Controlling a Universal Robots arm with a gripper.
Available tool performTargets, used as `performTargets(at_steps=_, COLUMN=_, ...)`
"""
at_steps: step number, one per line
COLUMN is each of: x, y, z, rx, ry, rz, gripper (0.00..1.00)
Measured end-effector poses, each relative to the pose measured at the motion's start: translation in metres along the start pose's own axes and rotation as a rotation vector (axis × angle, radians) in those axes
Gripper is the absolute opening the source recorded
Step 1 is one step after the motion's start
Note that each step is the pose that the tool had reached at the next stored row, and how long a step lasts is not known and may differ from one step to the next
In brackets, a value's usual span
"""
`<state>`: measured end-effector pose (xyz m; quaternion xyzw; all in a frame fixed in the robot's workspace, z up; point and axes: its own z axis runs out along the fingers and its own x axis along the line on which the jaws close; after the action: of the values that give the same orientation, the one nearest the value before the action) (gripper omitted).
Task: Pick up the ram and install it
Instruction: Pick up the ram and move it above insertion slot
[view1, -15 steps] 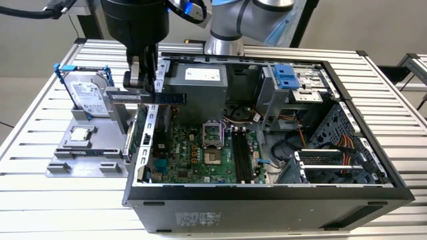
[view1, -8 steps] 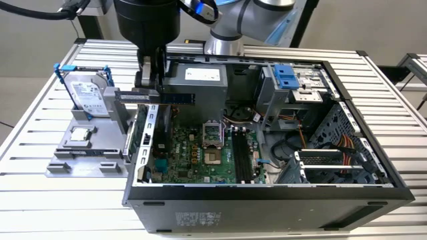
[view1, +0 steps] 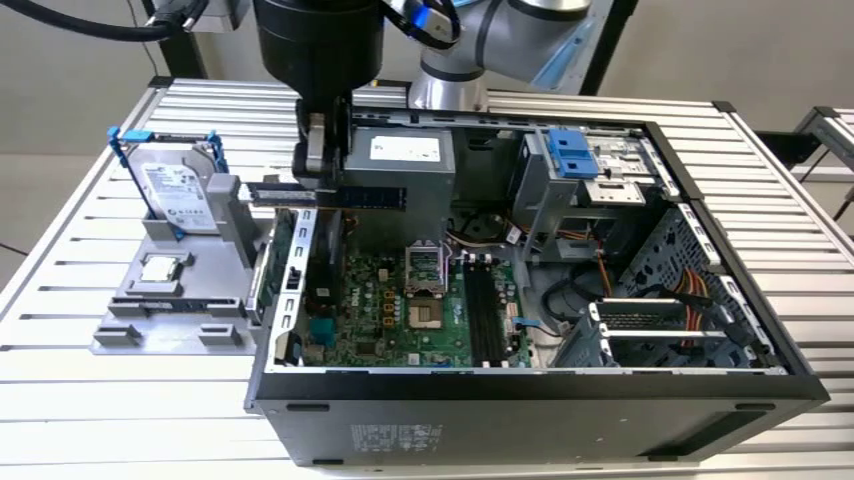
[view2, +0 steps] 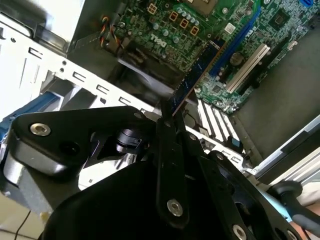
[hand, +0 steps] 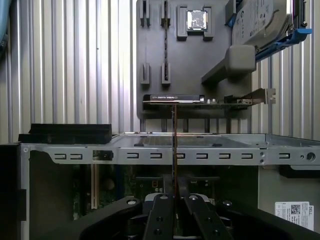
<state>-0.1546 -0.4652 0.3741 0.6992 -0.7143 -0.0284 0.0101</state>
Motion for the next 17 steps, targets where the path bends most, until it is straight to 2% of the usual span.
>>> performTargets(at_steps=17, x=-0.0007, y=-0.0314, z=-0.0017, rx=0.0000, ry=-0.0001, rz=0.000, gripper=0.00)
